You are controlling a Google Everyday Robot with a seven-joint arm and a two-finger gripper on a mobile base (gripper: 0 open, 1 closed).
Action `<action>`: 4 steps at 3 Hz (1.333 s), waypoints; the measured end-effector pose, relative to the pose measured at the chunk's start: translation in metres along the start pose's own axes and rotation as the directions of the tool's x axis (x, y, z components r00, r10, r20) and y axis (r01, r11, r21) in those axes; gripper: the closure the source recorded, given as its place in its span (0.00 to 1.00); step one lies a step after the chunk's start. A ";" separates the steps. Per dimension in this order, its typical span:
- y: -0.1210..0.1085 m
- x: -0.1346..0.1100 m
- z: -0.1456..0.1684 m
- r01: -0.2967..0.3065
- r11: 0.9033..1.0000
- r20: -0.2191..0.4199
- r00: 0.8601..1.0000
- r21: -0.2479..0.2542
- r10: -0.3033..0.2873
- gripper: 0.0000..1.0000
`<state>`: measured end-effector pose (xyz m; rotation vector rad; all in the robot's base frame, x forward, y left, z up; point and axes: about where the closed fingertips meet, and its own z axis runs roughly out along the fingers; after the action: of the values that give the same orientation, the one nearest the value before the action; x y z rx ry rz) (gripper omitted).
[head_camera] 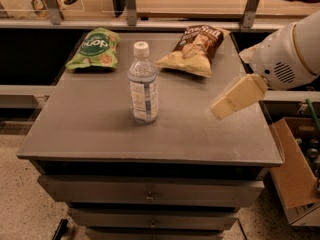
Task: Move blue plastic bottle near green rice chip bag
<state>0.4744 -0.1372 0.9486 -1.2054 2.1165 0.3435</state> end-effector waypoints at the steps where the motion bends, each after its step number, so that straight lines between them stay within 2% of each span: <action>1: 0.001 -0.002 0.000 -0.009 1.000 0.015 1.000 0.003 0.009 0.00; 3: 0.030 -0.041 0.027 -0.027 0.997 0.122 0.992 -0.070 0.036 0.00; 4: 0.044 -0.054 0.038 -0.023 0.995 0.148 0.988 -0.099 0.038 0.00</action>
Offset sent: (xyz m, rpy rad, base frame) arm 0.0048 0.0541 -0.0008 0.1690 0.0054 0.0266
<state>0.4728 -0.0578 0.9525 -1.1648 2.0102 0.5395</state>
